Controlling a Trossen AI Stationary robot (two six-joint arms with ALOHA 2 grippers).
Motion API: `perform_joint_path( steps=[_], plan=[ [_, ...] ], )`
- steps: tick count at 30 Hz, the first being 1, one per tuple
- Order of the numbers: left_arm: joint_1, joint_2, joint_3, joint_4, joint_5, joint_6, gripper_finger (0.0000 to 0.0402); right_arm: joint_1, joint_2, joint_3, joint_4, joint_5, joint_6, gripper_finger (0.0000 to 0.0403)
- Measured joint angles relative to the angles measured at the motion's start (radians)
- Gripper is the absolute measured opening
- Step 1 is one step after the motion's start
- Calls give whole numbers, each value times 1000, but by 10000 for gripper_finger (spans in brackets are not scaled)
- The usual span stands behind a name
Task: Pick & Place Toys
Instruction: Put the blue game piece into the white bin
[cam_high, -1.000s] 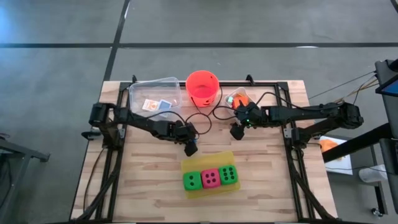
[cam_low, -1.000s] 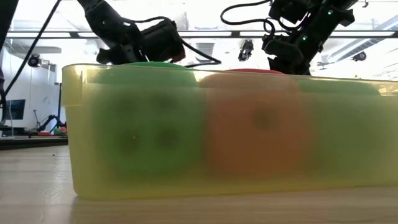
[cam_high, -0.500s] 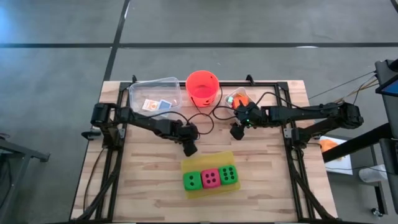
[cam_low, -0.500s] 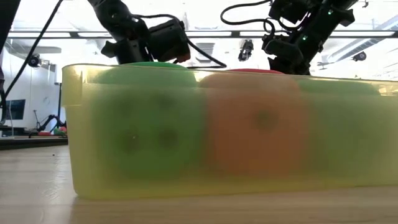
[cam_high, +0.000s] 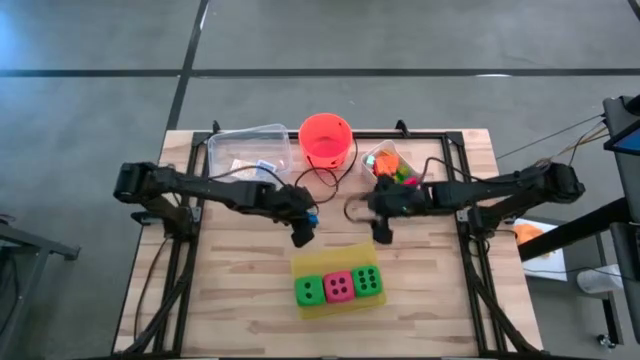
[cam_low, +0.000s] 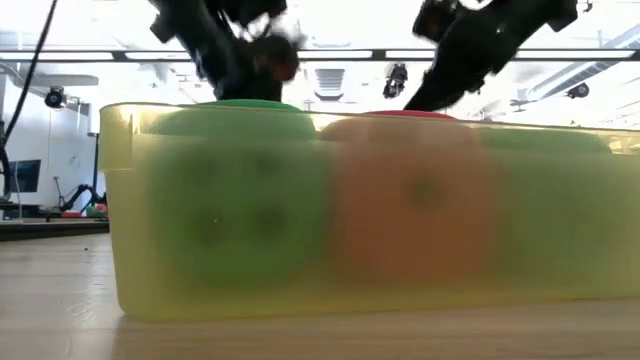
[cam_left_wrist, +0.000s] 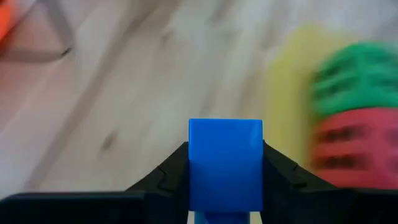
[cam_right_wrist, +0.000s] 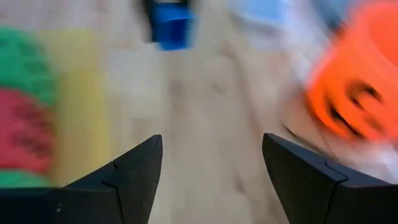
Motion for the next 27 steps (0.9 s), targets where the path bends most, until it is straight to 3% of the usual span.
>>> perform_joint_path(
  steps=[7,9,20,27],
  plan=[
    [0,-100,-4,242,307,-7,119,164,0,0,206,-63,-220,272],
    [0,-101,-4,309,349,-54,119,203,4,0,276,-64,-270,272],
    [-1,-94,-4,370,386,-126,119,250,14,14,367,-52,-312,272],
    [-1,-55,-3,441,387,-170,119,248,102,71,359,0,-344,272]
  ],
)
